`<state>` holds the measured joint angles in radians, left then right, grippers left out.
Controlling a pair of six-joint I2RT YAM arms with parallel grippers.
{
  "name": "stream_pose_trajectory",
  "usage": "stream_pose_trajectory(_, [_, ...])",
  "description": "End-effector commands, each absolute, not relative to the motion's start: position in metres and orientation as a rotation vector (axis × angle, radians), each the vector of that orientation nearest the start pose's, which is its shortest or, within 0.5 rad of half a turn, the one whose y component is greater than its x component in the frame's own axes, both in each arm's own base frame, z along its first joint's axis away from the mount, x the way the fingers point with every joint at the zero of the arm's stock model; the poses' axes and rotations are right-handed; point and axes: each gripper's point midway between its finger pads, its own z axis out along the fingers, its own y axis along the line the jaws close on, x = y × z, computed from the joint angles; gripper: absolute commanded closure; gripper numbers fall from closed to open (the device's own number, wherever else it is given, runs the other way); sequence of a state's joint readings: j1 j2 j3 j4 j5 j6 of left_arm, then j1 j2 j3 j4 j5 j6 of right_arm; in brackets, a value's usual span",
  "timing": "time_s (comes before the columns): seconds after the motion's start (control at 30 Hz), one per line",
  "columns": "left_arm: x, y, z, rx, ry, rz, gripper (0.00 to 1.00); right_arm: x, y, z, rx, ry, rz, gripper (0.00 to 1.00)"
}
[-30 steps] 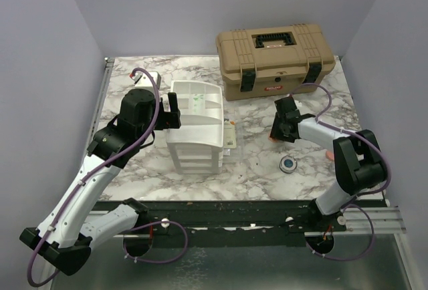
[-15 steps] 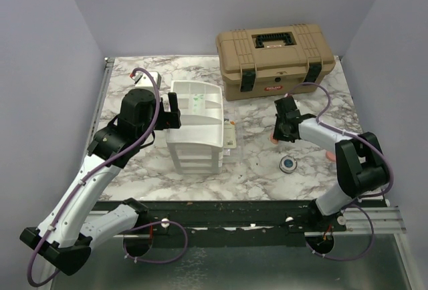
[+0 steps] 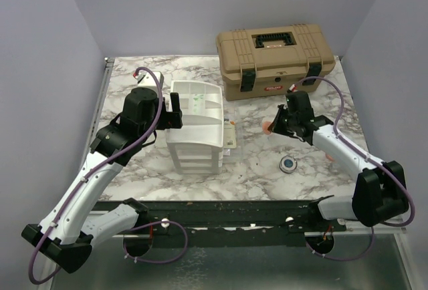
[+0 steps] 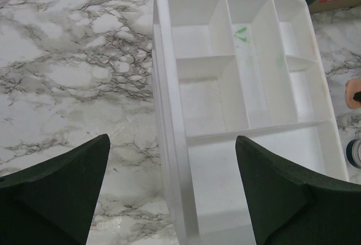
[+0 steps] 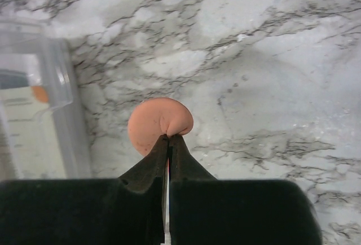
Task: Organize the makeup
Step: Pick up the makeup tool from the center of the board, then place the makeup tool in the drawer.
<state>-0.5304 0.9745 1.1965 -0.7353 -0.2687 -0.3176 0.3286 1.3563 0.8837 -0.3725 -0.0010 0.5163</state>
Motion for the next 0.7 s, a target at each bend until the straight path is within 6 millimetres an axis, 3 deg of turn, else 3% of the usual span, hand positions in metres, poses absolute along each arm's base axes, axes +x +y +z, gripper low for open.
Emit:
stream_pose_trajectory(0.0, [0.268, -0.125, 0.287, 0.079, 2.083, -0.276, 0.07, 0.315, 0.173, 0.145, 0.148, 2.391, 0.686, 0.97])
stream_pose_trajectory(0.27, [0.269, -0.124, 0.285, 0.079, 2.087, -0.265, 0.14, 0.308, 0.207, 0.191, 0.004, 2.299, 0.869, 0.95])
stream_pose_trajectory(0.67, [0.273, -0.119, 0.286, 0.048, 2.072, -0.238, 0.15, 0.292, 0.266, 0.19, -0.275, 2.364, 0.851, 0.94])
